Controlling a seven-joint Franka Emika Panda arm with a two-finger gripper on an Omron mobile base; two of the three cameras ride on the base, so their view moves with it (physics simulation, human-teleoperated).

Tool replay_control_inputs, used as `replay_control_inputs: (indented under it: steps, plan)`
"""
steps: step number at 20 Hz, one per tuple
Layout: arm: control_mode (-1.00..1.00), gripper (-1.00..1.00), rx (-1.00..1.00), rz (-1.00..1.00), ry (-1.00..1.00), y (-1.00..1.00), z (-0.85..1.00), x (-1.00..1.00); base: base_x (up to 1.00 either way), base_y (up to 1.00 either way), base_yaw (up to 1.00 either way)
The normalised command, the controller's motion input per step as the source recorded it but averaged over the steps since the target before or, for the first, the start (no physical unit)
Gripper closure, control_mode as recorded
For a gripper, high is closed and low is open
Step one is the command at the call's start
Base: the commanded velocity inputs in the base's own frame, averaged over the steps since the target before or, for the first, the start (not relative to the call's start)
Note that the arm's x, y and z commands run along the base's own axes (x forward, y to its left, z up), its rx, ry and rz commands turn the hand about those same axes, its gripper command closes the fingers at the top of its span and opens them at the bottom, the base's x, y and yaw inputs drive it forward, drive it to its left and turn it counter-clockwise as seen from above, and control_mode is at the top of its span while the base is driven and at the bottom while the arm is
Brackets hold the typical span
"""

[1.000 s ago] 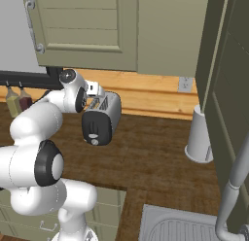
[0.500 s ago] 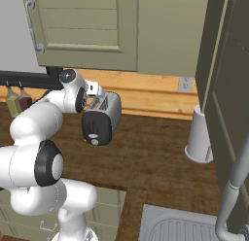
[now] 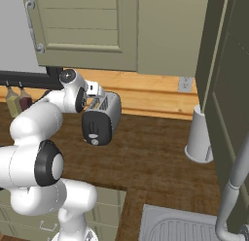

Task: Start the toaster. Once the lever pops up, take the bread to the plate on the dining counter.

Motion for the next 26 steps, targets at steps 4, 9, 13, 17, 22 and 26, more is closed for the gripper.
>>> replay_control_inputs:
  steps: [4,9,13,17,22,26]
  plan:
    - [-1.00,-1.00,0.00,0.00,0.00,0.00,0.00,0.00,0.00,0.00,0.00]
    - [-1.00,-1.00,0.00,0.00,0.00,0.00,0.00,0.00,0.00,0.00,0.00]
    - [-1.00,-1.00,0.00,0.00,0.00,0.00,0.00,0.00,0.00,0.00,0.00]
    - [-1.00,-1.00,0.00,0.00,0.00,0.00,0.00,0.00,0.00,0.00,0.00]
    - [-1.00,-1.00,0.00,0.00,0.00,0.00,0.00,0.00,0.00,0.00,0.00]
    - [-1.00,-1.00,0.00,0.00,0.00,0.00,0.00,0.00,0.00,0.00,0.00]
